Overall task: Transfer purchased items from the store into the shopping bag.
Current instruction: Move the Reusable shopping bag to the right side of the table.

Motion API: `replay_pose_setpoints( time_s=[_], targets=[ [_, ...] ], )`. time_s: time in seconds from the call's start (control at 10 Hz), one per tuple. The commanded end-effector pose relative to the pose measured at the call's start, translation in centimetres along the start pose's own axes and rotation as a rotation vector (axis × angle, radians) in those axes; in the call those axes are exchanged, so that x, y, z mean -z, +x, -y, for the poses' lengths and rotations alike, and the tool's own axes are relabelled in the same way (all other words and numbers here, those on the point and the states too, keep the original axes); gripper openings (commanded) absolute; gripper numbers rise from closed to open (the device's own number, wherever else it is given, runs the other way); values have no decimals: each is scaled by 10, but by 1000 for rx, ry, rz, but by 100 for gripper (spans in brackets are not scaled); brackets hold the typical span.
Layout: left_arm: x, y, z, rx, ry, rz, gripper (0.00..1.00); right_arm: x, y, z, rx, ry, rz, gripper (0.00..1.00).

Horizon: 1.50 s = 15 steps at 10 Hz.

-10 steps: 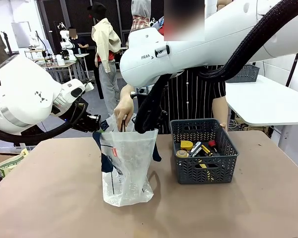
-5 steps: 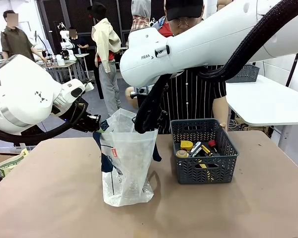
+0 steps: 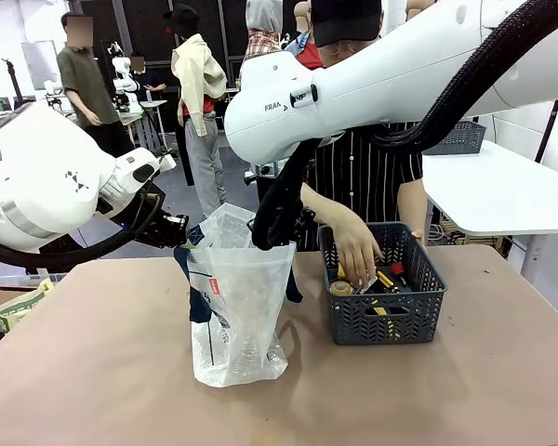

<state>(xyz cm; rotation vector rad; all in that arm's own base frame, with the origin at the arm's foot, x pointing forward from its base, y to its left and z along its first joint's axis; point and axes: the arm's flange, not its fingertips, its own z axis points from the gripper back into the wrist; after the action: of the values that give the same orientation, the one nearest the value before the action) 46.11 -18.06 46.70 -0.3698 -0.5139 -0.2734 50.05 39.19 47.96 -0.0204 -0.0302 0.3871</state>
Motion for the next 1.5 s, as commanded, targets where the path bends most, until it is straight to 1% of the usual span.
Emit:
replay_pose_setpoints(
  time_s=[0.0, 1.4],
  targets=[
    [0, 0, -2, -14, -13, 5, 0, 0, -2, 3, -2, -2, -1, 0],
    [0, 0, -2, -14, -13, 5, 0, 0, -2, 3, -2, -2, -1, 0]
  ],
)
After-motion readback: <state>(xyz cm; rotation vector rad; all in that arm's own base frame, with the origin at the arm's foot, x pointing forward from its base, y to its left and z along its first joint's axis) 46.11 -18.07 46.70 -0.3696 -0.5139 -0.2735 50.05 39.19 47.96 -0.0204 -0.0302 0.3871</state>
